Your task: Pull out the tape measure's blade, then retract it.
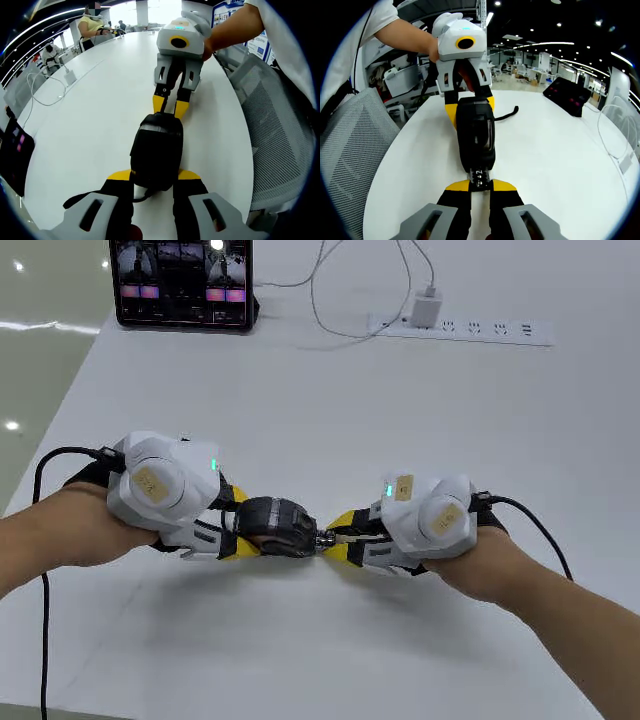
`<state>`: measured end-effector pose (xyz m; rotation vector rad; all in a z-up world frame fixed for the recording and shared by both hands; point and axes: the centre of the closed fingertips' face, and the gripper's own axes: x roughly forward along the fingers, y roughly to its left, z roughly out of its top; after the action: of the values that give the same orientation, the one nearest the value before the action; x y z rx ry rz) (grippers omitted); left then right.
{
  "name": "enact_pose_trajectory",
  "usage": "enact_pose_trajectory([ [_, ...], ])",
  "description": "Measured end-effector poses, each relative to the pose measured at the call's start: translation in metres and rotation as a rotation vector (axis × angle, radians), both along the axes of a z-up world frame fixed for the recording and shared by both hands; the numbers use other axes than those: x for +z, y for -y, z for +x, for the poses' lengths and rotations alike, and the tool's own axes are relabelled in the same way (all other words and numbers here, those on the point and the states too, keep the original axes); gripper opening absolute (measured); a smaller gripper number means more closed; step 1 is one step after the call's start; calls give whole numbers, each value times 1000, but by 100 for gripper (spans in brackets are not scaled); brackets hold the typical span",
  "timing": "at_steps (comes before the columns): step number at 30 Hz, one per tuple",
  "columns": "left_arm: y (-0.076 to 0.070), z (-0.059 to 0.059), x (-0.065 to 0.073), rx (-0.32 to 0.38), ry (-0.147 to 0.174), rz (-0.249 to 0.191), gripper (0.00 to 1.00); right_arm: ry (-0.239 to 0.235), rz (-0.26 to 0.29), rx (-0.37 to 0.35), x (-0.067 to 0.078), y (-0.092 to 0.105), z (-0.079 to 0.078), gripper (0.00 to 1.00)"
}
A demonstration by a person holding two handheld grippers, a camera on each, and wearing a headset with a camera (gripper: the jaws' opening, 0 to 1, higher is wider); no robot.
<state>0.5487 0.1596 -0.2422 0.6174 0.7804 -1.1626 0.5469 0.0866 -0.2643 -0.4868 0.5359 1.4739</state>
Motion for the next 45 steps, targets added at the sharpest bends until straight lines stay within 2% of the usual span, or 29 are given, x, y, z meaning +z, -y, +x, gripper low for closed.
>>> enact_pose_trajectory([
  [10,0,-1,0,-4,2,2,25,-1,-10,-4,0,7,-2,9],
  [30,2,0,-1,-9,-2,10,25,3,-53,-26,-4,37,-2,8],
  [45,0,0,-1,-12,-3,12,25,11,-78,-29,-1,52,-2,8],
])
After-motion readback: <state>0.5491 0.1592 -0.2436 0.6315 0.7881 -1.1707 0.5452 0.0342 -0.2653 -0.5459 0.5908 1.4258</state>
